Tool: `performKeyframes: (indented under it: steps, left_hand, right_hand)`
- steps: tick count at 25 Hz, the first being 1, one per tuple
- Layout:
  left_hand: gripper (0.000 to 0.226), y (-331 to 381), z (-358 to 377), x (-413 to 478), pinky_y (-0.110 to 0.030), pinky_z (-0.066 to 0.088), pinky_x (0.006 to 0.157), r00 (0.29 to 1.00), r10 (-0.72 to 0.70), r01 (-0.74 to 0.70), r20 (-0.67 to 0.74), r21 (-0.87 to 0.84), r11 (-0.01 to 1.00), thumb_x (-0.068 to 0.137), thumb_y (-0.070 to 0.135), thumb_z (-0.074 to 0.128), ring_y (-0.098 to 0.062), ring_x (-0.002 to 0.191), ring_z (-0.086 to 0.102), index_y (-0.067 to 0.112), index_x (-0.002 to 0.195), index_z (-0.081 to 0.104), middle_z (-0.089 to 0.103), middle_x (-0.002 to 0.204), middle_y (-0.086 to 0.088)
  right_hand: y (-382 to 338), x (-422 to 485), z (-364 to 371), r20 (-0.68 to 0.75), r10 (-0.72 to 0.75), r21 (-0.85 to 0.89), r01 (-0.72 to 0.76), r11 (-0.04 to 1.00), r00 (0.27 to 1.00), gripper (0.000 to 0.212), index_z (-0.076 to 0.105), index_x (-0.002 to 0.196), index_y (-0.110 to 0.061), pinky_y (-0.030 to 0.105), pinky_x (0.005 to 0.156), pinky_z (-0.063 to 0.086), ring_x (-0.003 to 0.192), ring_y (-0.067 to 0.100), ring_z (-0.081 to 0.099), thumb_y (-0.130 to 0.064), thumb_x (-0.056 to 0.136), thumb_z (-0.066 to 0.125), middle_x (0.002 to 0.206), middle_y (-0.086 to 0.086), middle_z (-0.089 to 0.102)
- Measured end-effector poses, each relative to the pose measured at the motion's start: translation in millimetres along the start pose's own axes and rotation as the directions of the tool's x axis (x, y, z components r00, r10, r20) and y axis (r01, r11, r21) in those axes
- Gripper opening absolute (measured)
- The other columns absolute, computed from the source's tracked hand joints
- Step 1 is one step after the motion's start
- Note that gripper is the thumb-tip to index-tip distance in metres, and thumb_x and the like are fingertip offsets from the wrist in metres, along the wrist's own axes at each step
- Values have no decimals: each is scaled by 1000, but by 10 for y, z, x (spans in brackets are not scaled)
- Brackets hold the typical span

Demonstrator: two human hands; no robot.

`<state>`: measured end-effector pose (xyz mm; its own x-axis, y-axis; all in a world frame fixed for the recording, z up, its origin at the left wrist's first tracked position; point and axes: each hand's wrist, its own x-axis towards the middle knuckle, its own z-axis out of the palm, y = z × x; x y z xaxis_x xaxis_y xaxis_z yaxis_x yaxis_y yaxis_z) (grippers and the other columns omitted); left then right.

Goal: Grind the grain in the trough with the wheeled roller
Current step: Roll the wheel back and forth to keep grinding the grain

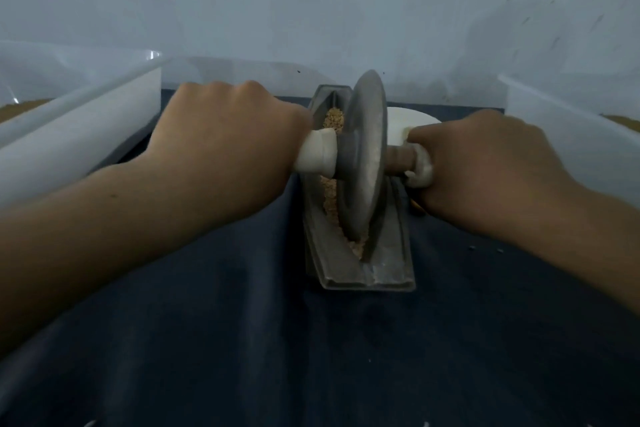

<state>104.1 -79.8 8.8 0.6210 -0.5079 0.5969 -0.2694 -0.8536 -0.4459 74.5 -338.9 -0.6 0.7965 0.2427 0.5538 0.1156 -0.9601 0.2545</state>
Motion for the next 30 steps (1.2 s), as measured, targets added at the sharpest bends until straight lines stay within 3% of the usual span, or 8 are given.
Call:
performKeyframes:
  steps: [2,5,8,11,15,18,22,30]
  left_hand:
    - [15,66,181,140,-20,15,48,997,-51,48,61,53,997,68,18,71,-27,39,42,22,71,58,30,51,-4]
    - [7,72,496,609,-33,32,55,991,-90,85,97,49,995,84,14,61,-36,67,62,19,88,62,56,73,-12]
    - [12,30,552,856,-36,37,60,985,-94,90,148,33,995,87,15,59,-38,77,63,19,97,63,60,85,-14]
    - [7,80,384,512,-33,31,54,994,-61,60,95,16,998,84,18,61,-36,68,61,20,89,57,55,72,-10]
    - [34,46,49,-10,-19,11,49,1000,-30,30,-3,-50,998,67,20,69,-17,42,18,25,71,35,17,54,6]
    - [25,32,185,36,-19,11,48,996,-53,56,74,-30,998,68,21,71,-19,42,25,24,70,46,26,53,4]
    - [8,84,680,428,-30,23,50,982,-189,190,21,-73,979,87,19,62,-30,56,48,18,84,54,49,66,-8]
    - [36,83,795,461,-21,10,50,979,-179,173,-95,-69,983,72,15,73,-23,47,34,17,72,37,44,55,-5]
  right_hand:
    - [-18,187,226,43,56,-21,-55,998,998,30,42,61,-25,19,47,20,43,15,34,-32,64,71,52,-6,38]
    - [-49,684,520,88,137,43,-141,989,987,21,46,74,-25,28,53,32,68,28,56,-23,85,64,74,4,55]
    - [-36,836,603,116,161,66,-170,983,980,13,51,82,-25,33,60,42,77,32,59,-20,90,59,85,8,59]
    - [-36,503,407,113,96,84,-106,991,989,22,47,71,-25,30,54,39,66,26,56,-28,84,65,70,-1,56]
    - [-17,75,-2,47,-9,32,8,999,999,22,43,57,-29,19,45,26,43,15,39,-37,56,64,49,-9,40]
    - [-42,219,34,119,-10,-25,13,1000,993,22,51,60,-28,17,46,21,43,11,34,-34,64,71,51,-7,41]
    - [-79,761,467,-51,69,-63,-72,995,996,6,65,85,-19,23,49,15,53,23,38,-13,84,64,64,4,46]
    - [-83,791,706,-227,99,-79,-120,990,969,15,57,74,-18,29,53,4,51,25,33,-7,72,67,58,4,55]
